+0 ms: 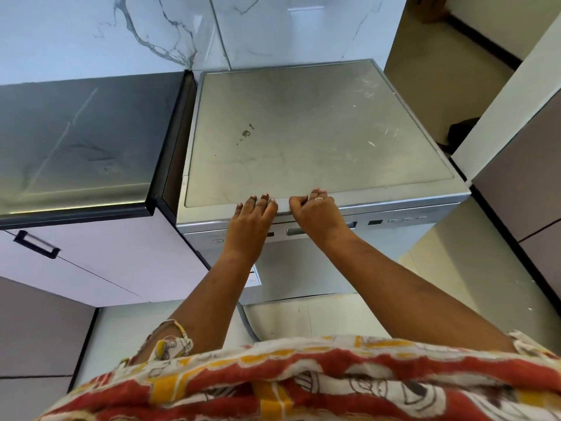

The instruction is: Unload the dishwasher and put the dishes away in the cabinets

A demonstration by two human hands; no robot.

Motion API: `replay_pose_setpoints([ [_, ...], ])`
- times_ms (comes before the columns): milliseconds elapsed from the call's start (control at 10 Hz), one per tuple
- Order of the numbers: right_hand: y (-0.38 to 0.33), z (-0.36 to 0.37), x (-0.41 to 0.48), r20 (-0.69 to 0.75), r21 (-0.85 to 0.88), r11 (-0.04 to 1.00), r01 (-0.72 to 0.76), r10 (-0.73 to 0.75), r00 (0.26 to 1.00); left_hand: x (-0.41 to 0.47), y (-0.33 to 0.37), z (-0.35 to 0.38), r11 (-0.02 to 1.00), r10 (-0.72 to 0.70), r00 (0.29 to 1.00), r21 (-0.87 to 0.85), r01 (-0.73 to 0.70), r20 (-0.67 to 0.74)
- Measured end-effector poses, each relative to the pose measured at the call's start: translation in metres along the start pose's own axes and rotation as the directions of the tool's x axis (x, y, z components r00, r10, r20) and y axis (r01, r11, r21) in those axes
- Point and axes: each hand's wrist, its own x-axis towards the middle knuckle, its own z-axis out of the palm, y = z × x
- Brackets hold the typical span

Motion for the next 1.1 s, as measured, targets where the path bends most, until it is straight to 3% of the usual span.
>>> replay_pose_setpoints([
  [200,0.010,0.004,-0.003,0.007,0.042,0.997,0.072,-0.072,0.997,0.001,0.009,-0.009,0.999,-0.032,0.997,0.035,0.030,0.072],
  [400,0.006,0.003,0.000,0.060,0.058,0.998,0.030,-0.034,0.998,0.012,0.011,-0.007,0.987,-0.042,0.994,0.161,0.026,0.098],
  [500,0.005,0.005,0.005,0.149,0.136,0.990,0.024,-0.044,0.988,0.012,0.015,-0.017,0.993,-0.062,0.991,0.106,0.050,0.120],
  [700,0.014,-0.044,0.015,0.254,0.239,0.964,0.119,-0.180,0.950,0.007,0.002,-0.051,0.979,-0.102,0.950,-0.143,0.149,0.294],
  [900,0.005,-0.056,0.037,0.391,0.164,0.975,0.153,-0.207,0.897,0.001,-0.049,-0.055,0.962,-0.183,0.921,-0.131,0.240,0.343],
  [1100,0.002,-0.086,0.086,0.567,0.114,0.982,0.152,-0.190,0.801,0.053,-0.101,-0.066,0.986,-0.055,0.912,-0.119,0.113,0.407],
])
